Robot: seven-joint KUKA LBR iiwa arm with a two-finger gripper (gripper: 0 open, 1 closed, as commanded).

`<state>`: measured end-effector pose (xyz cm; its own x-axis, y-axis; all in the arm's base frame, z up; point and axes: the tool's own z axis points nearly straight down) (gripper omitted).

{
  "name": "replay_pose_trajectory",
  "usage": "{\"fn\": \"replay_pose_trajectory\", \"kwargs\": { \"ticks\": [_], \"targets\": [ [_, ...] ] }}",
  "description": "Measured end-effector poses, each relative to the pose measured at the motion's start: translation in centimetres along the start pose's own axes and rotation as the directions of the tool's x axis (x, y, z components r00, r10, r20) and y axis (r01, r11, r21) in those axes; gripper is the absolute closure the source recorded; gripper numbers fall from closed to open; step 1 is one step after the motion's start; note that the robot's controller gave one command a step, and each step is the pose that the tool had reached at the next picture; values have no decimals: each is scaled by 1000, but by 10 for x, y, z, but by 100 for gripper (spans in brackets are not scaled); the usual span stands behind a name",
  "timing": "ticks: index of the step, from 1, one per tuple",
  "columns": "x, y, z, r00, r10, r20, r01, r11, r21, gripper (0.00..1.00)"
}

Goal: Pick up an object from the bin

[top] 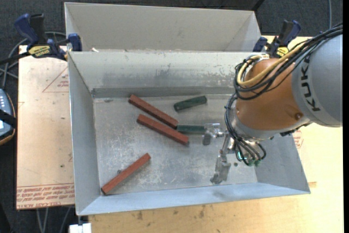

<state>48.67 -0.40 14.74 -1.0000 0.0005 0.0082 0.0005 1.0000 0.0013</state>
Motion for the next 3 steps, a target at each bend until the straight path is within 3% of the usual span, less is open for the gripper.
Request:
{"fn": "replay_pose_trajectory", "kwargs": {
  "ticks": [1, 2, 3],
  "targets": [
    [-91, 88, 78, 997, -80, 19, 80, 997, -2, 0],
    [-111, 114, 46, 997, 71, 13, -71, 997, -3, 0],
    [-103, 107, 32, 958, 286, 10, -286, 958, -3, 0]
  ]
}}
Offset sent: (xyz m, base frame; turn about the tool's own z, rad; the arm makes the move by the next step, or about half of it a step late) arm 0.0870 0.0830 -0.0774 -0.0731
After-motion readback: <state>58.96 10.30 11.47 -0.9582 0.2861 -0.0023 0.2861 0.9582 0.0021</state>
